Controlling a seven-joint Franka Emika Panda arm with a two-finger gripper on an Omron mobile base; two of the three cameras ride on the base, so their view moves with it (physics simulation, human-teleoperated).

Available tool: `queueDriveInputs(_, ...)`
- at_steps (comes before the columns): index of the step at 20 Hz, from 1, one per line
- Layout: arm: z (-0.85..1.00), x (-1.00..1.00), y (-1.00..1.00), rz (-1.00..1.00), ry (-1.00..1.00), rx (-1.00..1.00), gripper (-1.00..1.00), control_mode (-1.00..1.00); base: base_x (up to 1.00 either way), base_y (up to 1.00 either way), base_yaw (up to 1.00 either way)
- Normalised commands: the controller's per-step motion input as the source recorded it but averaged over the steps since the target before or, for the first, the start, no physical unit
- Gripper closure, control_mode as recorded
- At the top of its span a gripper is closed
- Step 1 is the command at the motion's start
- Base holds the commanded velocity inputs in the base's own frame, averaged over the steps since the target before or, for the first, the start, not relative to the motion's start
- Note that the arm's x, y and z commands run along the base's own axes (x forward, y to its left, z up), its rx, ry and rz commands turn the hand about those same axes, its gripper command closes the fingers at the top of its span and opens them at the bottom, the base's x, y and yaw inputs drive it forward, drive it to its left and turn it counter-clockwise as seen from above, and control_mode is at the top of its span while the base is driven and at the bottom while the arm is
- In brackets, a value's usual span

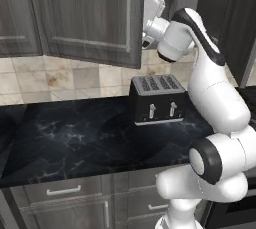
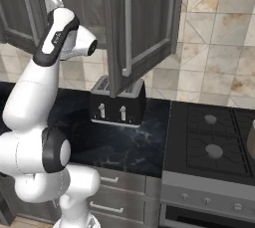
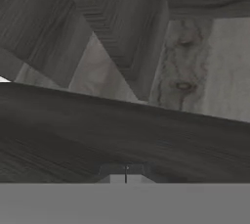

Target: Open the cabinet and move the ladle to the pot. Then close the cabinet.

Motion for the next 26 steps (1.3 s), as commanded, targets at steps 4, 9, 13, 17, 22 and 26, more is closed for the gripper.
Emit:
queueDriveInputs(4,0.00,-1.00,1.00,0.06,-0.12,0.00,1.00,-1.00,0.00,0.00,0.00)
queueDriveInputs(9,0.00,-1.00,1.00,0.07,-0.08,0.00,1.00,-1.00,0.00,0.00,0.00)
queueDriveInputs(13,0.00,-1.00,1.00,0.06,-0.03,0.00,1.00,-1.00,0.00,0.00,0.00)
queueDriveInputs(17,0.00,-0.81,1.00,0.01,0.00,-0.07,1.00,-1.00,0.00,0.00,0.00)
queueDriveInputs(22,0.00,-0.14,1.00,-0.01,0.01,-0.19,1.00,-1.00,0.00,0.00,0.00)
queueDriveInputs(26,-0.06,0.62,1.00,-0.04,0.18,-0.12,1.00,-1.00,0.00,0.00,0.00)
